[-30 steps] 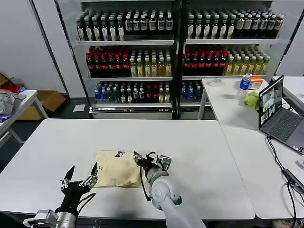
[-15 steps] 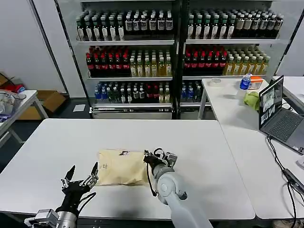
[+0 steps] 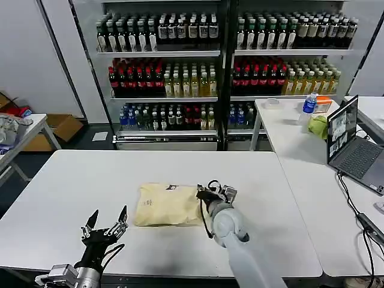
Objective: Fold and organize the clothes.
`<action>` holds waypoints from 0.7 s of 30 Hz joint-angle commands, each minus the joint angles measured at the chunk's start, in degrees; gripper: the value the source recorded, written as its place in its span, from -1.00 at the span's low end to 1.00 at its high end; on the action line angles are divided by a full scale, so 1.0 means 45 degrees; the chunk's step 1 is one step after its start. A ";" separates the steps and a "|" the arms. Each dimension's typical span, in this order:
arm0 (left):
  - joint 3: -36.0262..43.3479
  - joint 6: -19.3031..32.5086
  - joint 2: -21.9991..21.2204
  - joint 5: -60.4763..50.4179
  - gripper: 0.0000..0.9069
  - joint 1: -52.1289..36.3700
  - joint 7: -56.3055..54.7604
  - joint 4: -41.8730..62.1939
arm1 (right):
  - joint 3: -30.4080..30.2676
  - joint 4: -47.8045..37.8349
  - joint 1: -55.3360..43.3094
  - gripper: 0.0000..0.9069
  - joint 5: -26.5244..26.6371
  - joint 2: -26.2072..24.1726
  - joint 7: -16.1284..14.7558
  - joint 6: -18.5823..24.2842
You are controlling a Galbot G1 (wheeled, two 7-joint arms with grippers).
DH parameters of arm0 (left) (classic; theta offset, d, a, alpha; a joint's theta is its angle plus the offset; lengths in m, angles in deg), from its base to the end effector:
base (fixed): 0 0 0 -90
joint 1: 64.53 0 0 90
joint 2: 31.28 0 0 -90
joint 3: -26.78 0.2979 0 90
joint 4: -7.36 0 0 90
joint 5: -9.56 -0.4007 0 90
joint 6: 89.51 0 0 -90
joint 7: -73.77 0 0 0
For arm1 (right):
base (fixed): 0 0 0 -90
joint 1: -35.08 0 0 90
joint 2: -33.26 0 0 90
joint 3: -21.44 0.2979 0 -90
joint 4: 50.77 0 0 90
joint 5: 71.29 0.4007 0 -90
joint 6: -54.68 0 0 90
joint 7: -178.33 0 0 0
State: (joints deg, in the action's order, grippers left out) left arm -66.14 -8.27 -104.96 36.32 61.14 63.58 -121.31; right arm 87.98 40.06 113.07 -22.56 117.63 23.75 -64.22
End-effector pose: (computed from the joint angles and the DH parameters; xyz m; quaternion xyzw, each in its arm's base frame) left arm 0.2298 0.0287 -0.2156 0.0098 -0.9932 0.0924 0.0708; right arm 0.4232 0.1301 -0.2232 0.0960 -0.9315 -0.2190 0.2742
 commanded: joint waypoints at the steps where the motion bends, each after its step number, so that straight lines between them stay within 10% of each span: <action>1: 0.0042 -0.0019 -0.0043 -0.0062 1.00 0.0014 0.0022 -0.0004 | 0.0496 -0.1214 -0.0835 -1.00 -0.0611 -0.0635 -0.0589 -0.0328; 9: 0.0116 -0.0013 -0.0123 -0.0148 1.00 0.0019 0.0036 -0.0026 | 0.0401 -0.2055 -0.1436 -1.00 -0.1675 -0.0673 -0.1584 0.0160; 12: 0.0120 -0.0012 -0.0128 -0.0152 1.00 0.0020 0.0037 -0.0045 | 0.0208 -0.1839 -0.1389 1.00 -0.2506 -0.0823 -0.1964 0.0591; 21: 0.0143 -0.0001 -0.0096 -0.0203 1.00 0.0067 0.0045 -0.0100 | 0.0088 0.0310 0.0312 1.00 -0.7417 -0.2337 -0.2888 0.4571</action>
State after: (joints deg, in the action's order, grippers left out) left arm -65.58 -8.30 -105.42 35.47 61.40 63.75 -121.66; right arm 88.30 34.60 109.23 -35.33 112.90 15.46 -59.08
